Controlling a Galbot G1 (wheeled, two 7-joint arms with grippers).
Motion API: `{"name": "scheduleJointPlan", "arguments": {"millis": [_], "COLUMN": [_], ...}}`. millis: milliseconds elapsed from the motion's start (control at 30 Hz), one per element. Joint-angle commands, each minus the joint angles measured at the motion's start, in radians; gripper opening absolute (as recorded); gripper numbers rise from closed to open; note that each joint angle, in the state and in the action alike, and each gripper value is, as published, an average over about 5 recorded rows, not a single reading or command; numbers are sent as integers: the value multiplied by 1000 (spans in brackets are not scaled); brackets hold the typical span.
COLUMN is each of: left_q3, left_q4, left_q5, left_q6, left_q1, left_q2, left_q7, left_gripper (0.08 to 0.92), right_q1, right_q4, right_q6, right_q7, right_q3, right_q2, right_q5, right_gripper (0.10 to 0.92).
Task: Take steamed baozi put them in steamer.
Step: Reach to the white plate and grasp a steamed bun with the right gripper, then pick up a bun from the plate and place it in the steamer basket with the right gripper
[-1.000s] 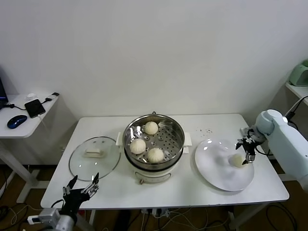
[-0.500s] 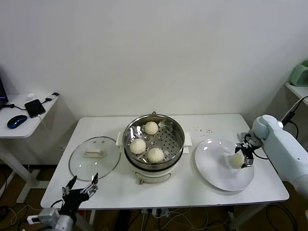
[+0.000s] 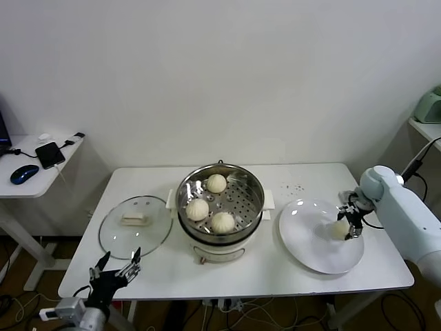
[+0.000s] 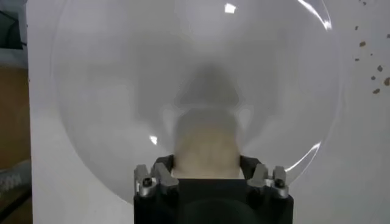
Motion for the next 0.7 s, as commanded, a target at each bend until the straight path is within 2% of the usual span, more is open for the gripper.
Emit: {"name": "scheduleJointPlan", "arguments": {"millis": [33,167,400,533,700], "left_q3": [7,16,37,59,84], "left_q4": [2,8,41,61,71], "left_q5": [2,16,93,120,135], "left_q6": [0,-5,-32,-48,-63], "left_q1": [-3,-11,-35,-52,-70], "left_q2": [-2,1,5,7,18], "left_q7": [0,-2,-14,-27,-33], "left_gripper": [823,823,823,823,823], "right_q1": [16,87,465,740,958], "right_q4": [34,124,327,401,452], "right_q6": [-29,-105,-345,-502,-649], "right_q7": [-12,-36,-50,-23,21], "right_q3": [-28,-142,-565,-838,-1051], "right_q2": [-21,-84,-176,-130,-17], "right_q5": [68,228,594,841,1073], "right_gripper": [626,575,570,575,577]}}
